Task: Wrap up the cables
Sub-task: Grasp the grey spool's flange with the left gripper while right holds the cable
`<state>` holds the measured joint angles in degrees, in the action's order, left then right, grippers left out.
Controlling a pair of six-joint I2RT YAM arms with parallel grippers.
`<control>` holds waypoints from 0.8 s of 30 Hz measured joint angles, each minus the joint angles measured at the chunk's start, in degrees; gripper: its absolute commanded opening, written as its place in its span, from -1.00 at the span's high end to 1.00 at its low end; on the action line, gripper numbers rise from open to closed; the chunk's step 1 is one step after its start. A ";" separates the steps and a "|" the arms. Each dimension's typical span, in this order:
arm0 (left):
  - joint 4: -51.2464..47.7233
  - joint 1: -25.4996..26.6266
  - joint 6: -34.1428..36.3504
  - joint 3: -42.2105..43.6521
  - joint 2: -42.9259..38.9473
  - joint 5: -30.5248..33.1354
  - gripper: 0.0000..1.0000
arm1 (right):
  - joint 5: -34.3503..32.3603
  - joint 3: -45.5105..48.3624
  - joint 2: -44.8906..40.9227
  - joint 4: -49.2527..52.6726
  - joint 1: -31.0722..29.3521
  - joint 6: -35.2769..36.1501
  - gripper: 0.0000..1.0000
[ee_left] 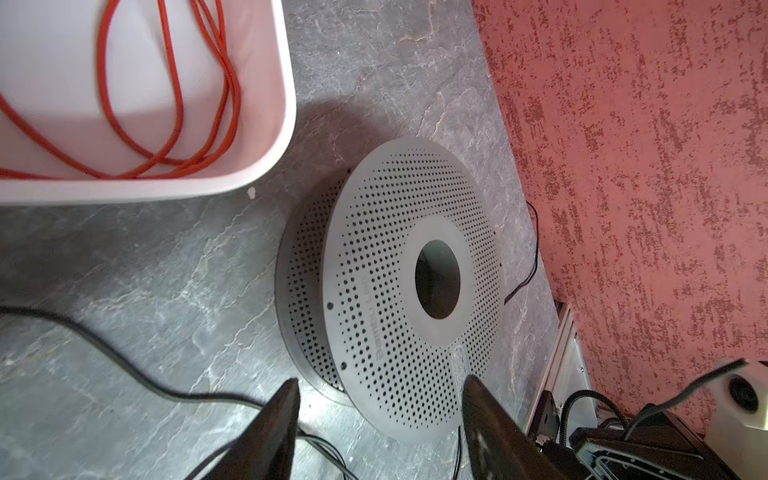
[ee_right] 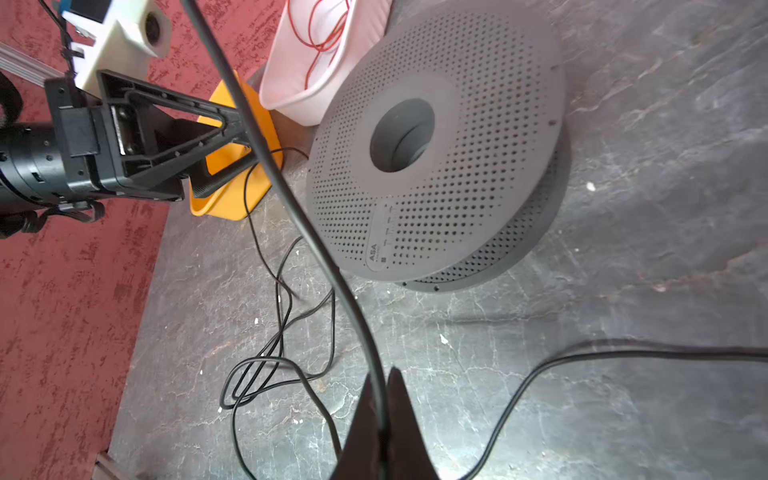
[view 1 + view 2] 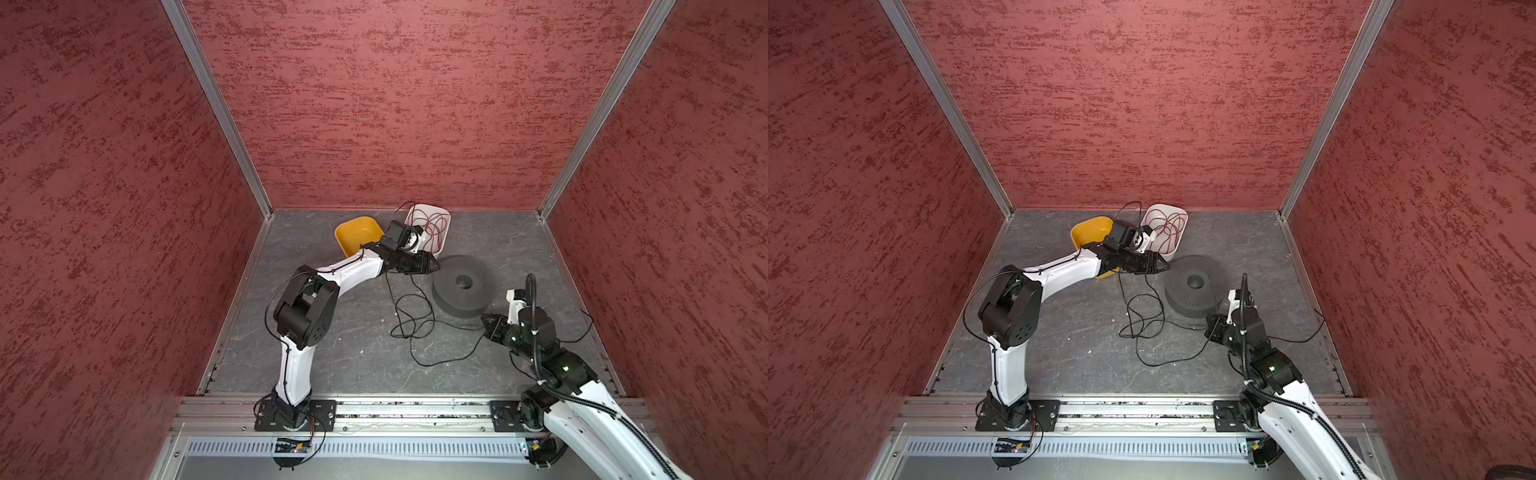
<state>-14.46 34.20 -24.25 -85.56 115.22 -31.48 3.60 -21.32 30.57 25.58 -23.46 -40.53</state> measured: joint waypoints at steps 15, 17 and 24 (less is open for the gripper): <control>10.58 -0.09 -4.76 -0.04 8.37 -5.86 -0.09 | -1.03 1.60 2.34 0.59 1.99 0.02 1.00; 11.58 0.00 -5.33 -0.07 8.63 -6.56 -0.07 | -1.36 1.60 2.49 0.83 2.71 0.02 1.00; 14.84 0.59 -7.39 -1.75 11.28 -8.98 0.04 | -1.53 1.60 2.54 0.90 4.57 0.07 1.00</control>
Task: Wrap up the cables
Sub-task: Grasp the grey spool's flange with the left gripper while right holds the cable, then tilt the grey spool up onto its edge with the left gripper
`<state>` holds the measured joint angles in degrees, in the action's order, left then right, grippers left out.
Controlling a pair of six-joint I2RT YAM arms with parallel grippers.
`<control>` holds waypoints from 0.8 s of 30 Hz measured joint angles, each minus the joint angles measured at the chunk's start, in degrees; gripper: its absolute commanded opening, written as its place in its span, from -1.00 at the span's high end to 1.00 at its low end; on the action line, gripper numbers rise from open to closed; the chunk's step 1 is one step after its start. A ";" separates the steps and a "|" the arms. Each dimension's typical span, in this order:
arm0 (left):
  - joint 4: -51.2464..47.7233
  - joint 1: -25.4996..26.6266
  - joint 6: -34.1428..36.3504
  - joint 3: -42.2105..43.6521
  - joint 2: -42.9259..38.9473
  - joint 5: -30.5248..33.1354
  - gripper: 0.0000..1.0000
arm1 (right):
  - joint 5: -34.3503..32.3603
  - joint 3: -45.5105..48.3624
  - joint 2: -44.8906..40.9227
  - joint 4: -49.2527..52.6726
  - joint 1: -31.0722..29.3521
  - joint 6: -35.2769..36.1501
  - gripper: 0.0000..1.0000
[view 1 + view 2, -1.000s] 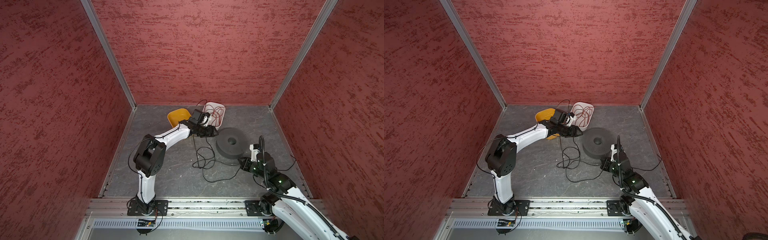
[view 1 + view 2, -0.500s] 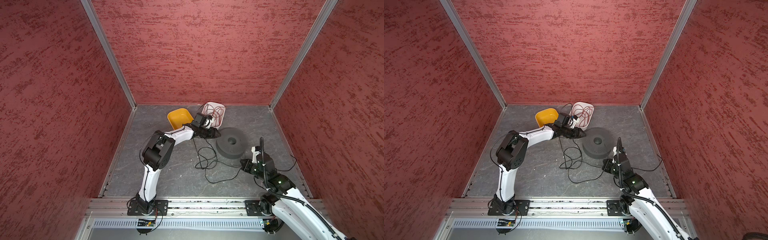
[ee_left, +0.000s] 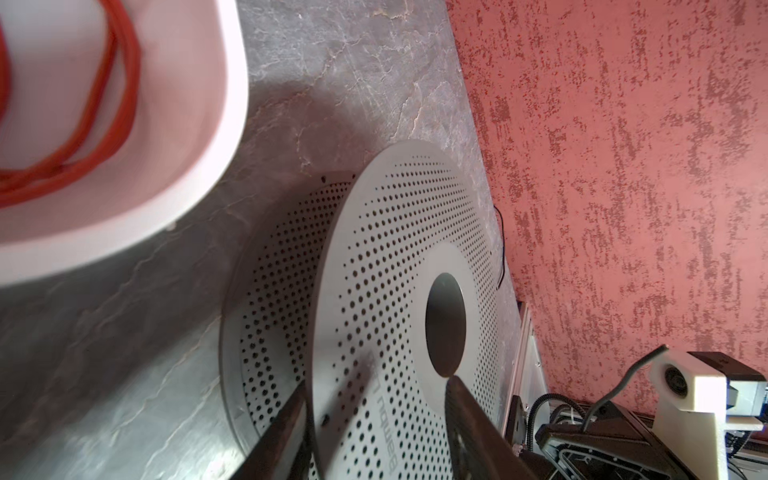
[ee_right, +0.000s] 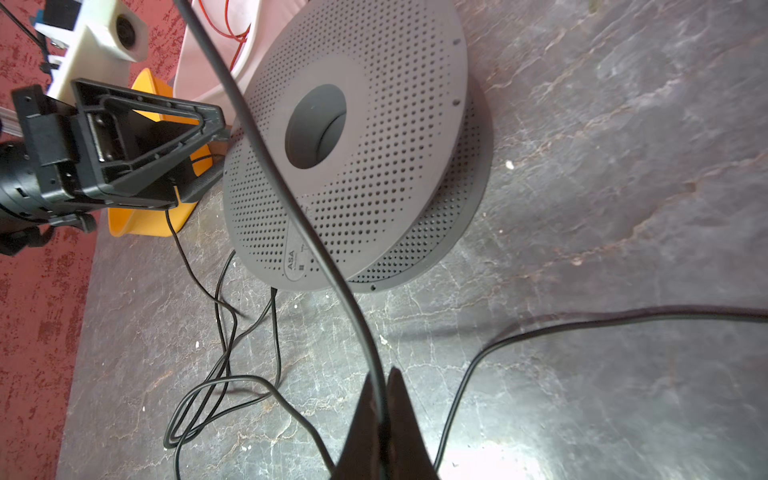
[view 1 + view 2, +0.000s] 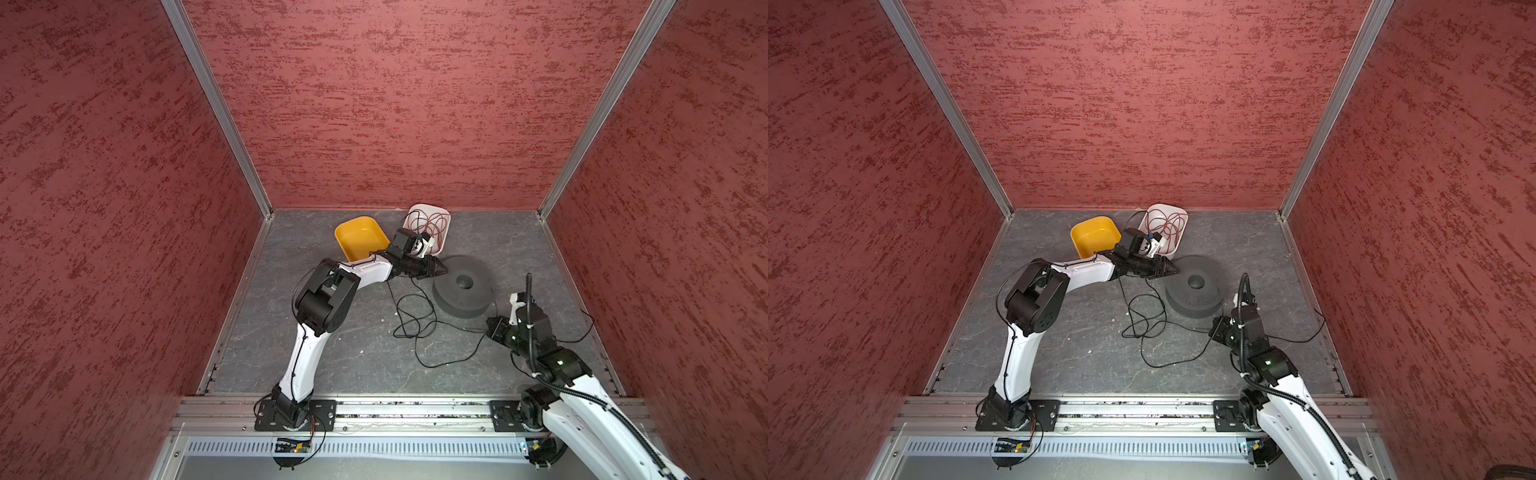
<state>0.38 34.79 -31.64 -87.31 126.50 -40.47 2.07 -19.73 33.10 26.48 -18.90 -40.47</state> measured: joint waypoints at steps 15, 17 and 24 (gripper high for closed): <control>7.37 0.63 -5.75 -0.55 4.83 -5.01 0.23 | 0.09 -0.02 0.94 -0.13 1.16 0.92 1.00; 7.74 0.63 -6.51 -0.94 5.46 -5.97 0.30 | 0.09 -0.02 1.18 -0.17 1.22 1.09 1.00; 11.47 0.59 -9.92 -2.60 6.27 -9.55 0.73 | 0.20 -0.02 1.62 -0.59 1.51 1.49 1.00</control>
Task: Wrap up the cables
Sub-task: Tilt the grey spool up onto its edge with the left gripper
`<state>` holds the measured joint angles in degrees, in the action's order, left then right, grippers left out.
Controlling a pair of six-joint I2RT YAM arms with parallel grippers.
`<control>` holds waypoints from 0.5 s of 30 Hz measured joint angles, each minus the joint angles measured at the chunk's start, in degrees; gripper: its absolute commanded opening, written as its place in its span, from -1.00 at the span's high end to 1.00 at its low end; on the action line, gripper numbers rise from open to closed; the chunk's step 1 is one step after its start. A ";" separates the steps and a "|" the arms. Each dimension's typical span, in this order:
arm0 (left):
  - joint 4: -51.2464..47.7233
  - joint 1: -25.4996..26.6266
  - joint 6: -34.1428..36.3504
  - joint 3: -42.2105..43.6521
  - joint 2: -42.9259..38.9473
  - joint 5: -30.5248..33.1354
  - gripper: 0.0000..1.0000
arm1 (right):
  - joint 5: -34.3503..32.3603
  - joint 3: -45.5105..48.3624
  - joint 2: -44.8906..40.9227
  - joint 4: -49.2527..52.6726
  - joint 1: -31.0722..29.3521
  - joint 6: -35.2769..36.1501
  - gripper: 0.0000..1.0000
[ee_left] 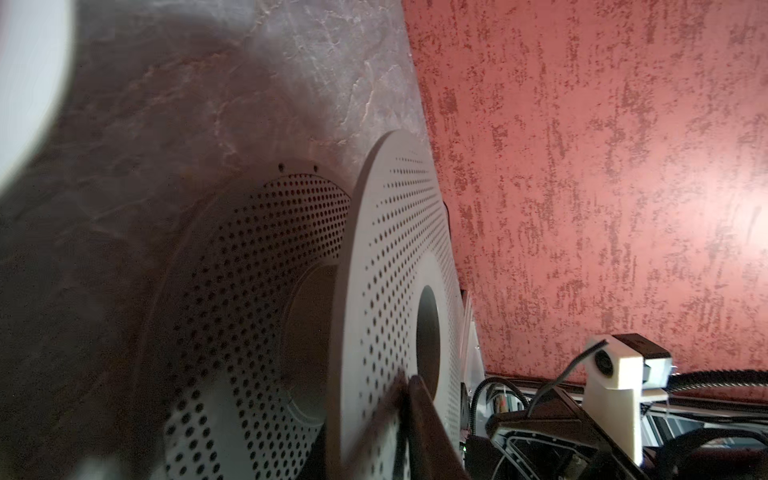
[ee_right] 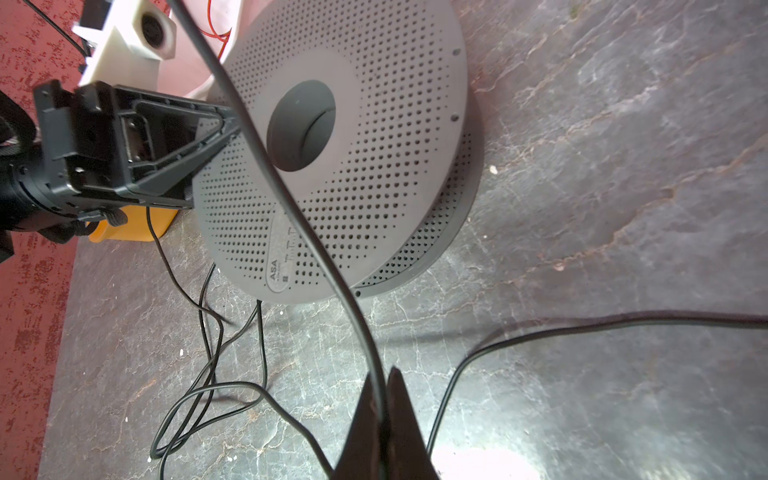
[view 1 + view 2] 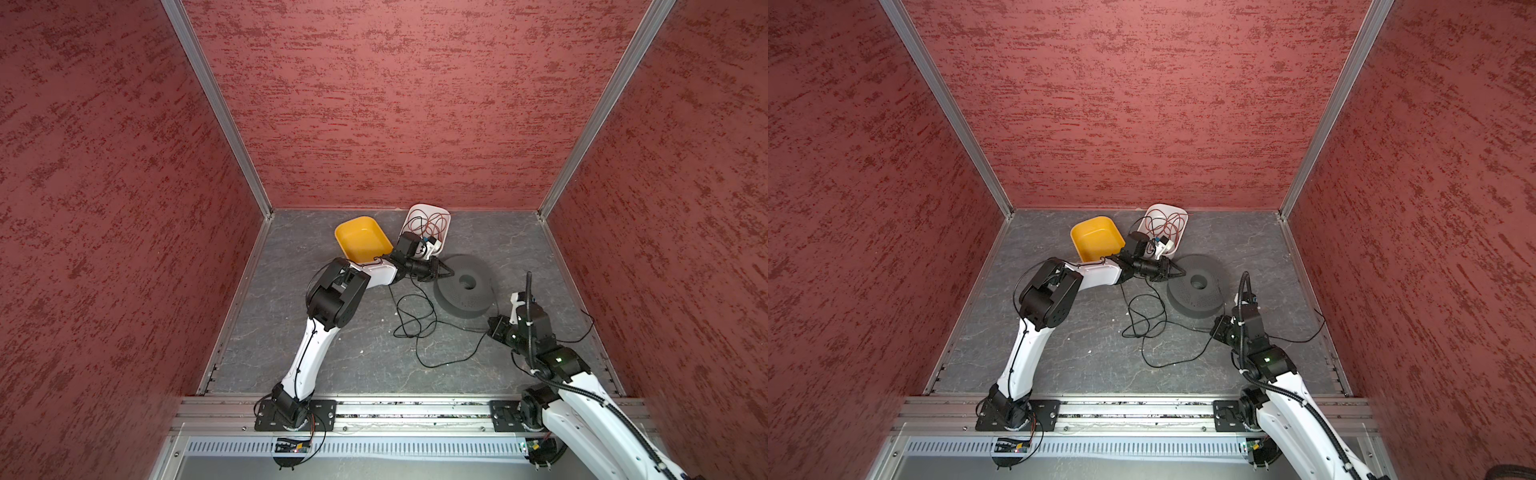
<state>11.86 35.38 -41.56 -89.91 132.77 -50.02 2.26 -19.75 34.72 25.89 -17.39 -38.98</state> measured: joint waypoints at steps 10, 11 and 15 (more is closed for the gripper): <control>-3.17 0.22 1.09 -1.05 -2.23 -1.16 0.98 | -0.35 -1.07 0.63 0.07 0.22 0.92 1.00; -4.79 0.22 1.95 -1.05 -3.21 -0.79 0.99 | -0.48 -1.44 0.83 0.02 0.24 1.11 1.00; -13.35 0.39 7.15 -1.07 -8.83 3.30 1.00 | -1.16 -3.26 1.57 0.04 0.26 2.05 1.00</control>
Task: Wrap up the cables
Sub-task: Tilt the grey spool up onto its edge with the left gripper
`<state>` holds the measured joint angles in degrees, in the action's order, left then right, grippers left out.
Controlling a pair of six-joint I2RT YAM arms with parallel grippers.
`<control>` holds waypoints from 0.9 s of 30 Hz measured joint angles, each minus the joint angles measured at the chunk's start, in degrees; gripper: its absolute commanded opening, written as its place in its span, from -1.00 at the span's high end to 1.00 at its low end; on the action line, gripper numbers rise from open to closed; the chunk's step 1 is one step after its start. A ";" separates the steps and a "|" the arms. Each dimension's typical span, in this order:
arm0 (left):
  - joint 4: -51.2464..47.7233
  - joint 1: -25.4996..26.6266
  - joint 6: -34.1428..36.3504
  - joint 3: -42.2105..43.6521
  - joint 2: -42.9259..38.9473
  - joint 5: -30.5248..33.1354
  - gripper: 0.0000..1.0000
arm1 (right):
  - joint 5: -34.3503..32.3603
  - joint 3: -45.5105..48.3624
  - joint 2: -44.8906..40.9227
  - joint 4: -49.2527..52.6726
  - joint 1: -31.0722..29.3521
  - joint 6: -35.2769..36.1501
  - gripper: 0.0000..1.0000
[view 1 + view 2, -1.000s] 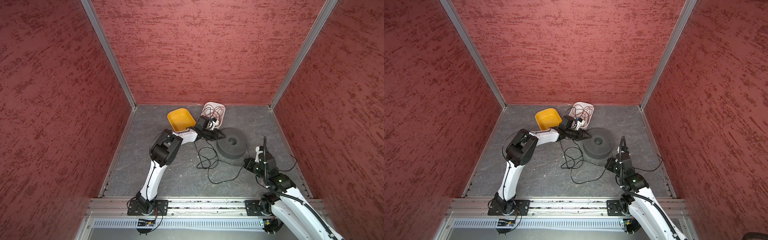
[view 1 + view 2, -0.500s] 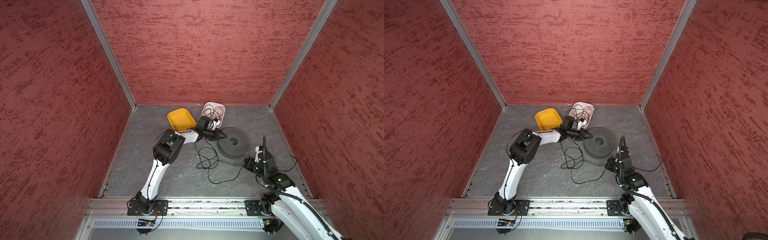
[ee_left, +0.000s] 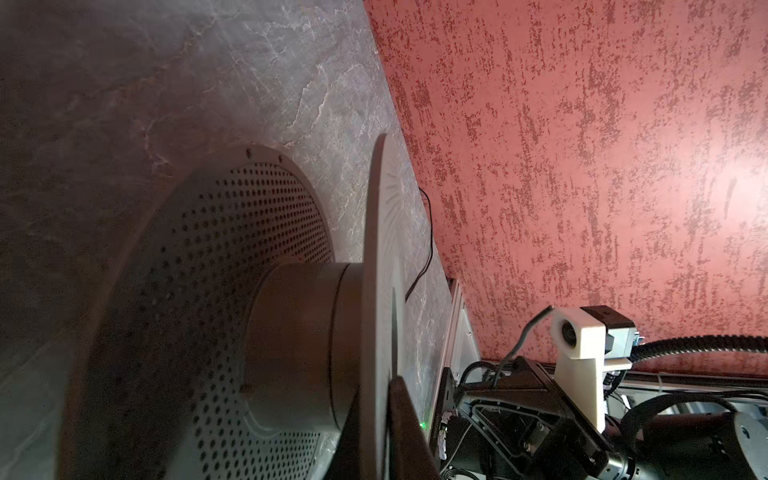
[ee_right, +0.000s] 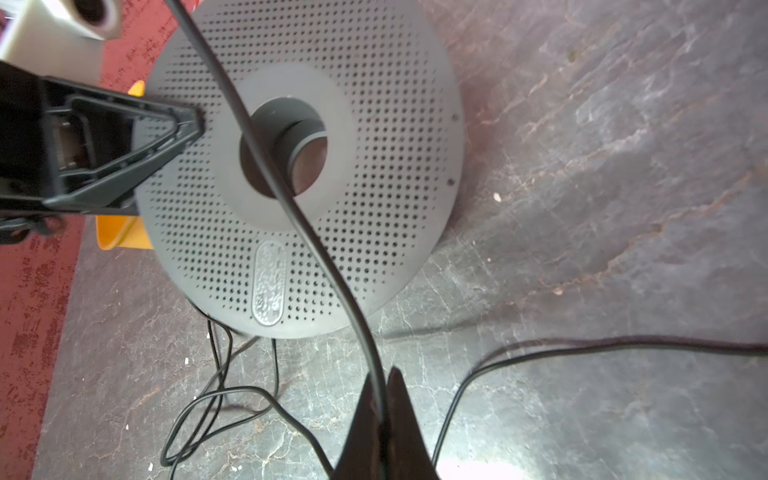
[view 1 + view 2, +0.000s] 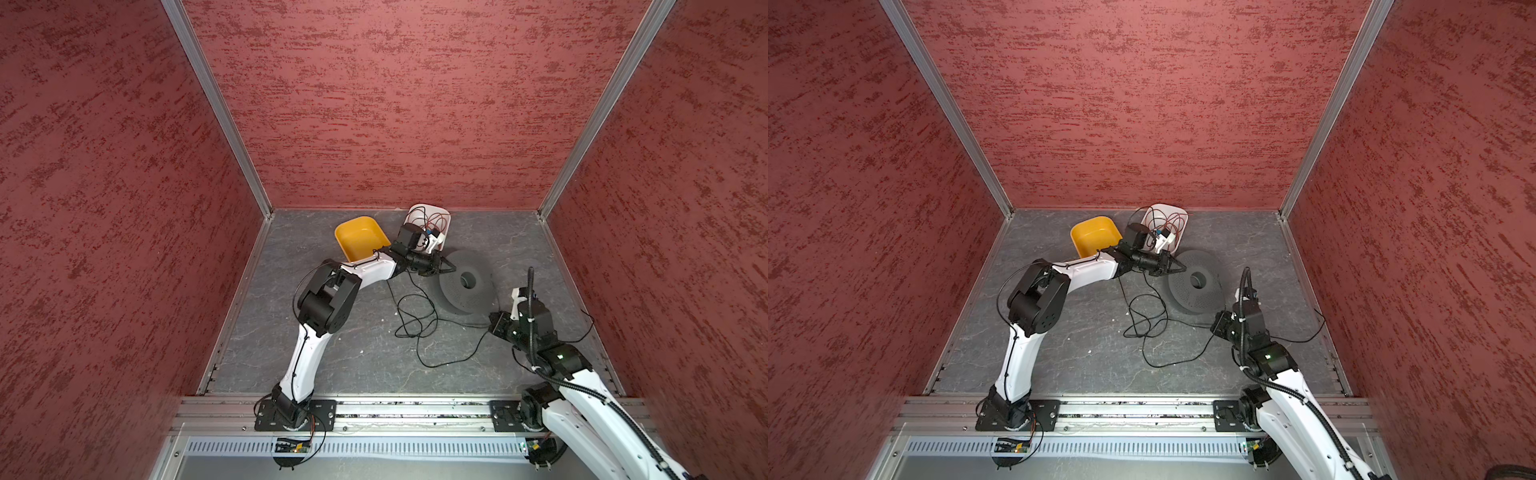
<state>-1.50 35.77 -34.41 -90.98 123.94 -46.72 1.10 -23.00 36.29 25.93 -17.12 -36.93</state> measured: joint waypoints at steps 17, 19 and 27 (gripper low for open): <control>-28.48 2.03 16.17 -2.80 -13.68 24.79 1.00 | -2.95 -6.75 5.11 -0.39 2.03 4.79 1.00; -30.03 2.56 16.92 -2.91 -14.58 28.04 1.00 | -3.08 -7.19 5.57 -0.37 2.27 5.11 1.00; -34.95 3.91 17.51 -0.04 -19.39 39.12 1.00 | -4.22 -9.60 7.23 -0.50 3.26 6.95 1.00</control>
<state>-36.45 39.68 -16.91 -91.02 104.55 -7.60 -3.11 -32.60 43.53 25.43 -13.87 -29.98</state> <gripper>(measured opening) 0.072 0.057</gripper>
